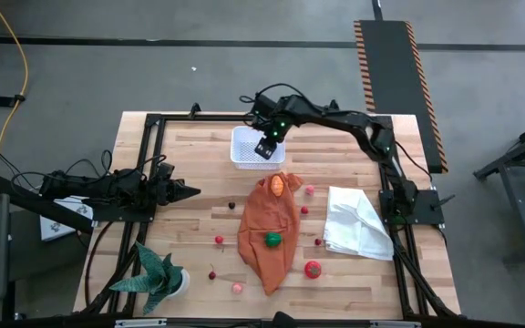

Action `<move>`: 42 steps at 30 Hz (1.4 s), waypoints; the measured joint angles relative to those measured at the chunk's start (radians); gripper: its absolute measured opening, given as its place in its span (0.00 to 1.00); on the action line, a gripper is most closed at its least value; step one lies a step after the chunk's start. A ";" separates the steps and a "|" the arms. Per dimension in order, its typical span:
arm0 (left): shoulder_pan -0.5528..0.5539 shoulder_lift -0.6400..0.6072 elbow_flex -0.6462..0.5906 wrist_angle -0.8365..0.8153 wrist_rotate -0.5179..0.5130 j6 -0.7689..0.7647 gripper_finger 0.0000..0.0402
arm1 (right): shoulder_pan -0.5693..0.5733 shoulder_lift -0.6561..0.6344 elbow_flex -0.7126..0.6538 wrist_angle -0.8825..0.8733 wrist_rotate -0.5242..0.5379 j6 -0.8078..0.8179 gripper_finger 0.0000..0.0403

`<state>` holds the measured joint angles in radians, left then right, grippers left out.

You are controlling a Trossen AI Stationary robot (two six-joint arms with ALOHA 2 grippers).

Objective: Pick and placing Produce into tupperware
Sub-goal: Put the top pink peach into the white basket

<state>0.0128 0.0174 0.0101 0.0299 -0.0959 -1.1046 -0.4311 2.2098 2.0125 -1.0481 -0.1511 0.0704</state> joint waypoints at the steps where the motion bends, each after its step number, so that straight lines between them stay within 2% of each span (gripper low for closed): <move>1: 0.000 0.000 0.000 0.000 0.000 0.001 0.00 | 0.000 0.009 0.000 -0.003 0.000 0.000 0.30; 14: 0.000 0.000 0.000 0.000 0.000 0.002 0.00 | 0.000 0.044 0.000 -0.006 0.044 -0.010 0.30; 42: 0.000 0.000 0.000 0.000 0.000 0.026 0.00 | 0.006 0.043 0.000 -0.001 0.071 -0.270 0.30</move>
<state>0.0128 0.0172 0.0097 0.0299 -0.0963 -1.0782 -0.4248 2.2532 2.0125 -1.0492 -0.0803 -0.1999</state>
